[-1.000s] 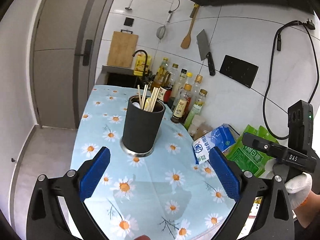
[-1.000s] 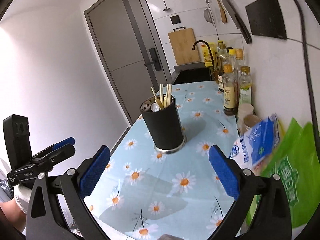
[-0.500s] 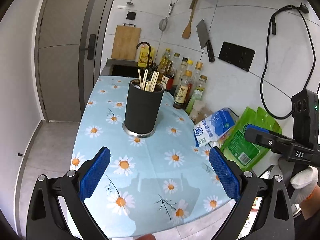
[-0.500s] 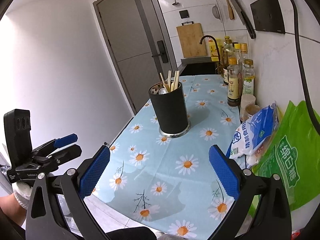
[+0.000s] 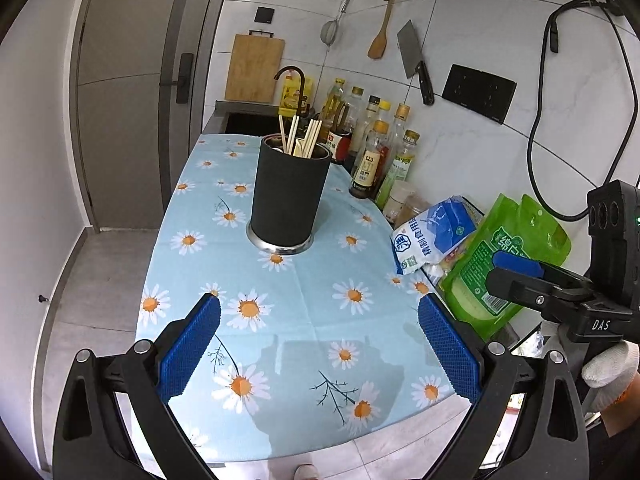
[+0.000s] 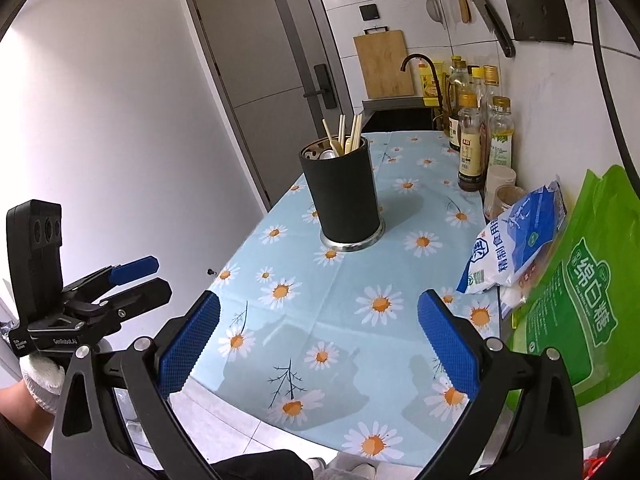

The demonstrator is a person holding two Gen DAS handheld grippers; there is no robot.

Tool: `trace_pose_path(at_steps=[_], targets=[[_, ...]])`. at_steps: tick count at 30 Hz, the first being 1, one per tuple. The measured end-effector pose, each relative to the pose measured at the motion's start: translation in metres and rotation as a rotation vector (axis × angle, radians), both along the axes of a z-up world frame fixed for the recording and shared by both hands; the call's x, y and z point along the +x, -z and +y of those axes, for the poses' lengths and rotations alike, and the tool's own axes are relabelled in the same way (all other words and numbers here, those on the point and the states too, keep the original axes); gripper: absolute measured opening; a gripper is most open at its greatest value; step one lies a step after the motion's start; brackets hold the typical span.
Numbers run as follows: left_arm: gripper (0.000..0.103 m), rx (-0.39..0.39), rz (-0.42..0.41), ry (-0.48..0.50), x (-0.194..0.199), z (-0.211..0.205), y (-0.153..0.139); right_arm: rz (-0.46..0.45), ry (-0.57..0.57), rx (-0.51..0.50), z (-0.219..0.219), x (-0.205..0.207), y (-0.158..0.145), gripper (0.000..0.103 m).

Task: Organize utensils

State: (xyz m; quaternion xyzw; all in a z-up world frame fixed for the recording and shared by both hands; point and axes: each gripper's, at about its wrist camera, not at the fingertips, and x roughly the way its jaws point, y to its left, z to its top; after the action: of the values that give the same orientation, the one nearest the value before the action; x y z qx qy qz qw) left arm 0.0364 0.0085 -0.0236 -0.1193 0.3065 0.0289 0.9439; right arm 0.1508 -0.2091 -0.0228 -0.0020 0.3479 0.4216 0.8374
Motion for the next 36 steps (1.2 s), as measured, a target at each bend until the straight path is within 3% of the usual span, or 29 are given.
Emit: trace_pose_path(at_steps=[19,36], targets=[[0.096,-0.031,0.022,-0.003,-0.002,0.0,0.003,0.003,0.01,-0.016,-0.003,-0.003,0.003,0.098],[0.096,-0.013,0.043,0.013,-0.008,-0.004,0.003,0.006,0.012,-0.017,-0.004,-0.011,0.004,0.098]])
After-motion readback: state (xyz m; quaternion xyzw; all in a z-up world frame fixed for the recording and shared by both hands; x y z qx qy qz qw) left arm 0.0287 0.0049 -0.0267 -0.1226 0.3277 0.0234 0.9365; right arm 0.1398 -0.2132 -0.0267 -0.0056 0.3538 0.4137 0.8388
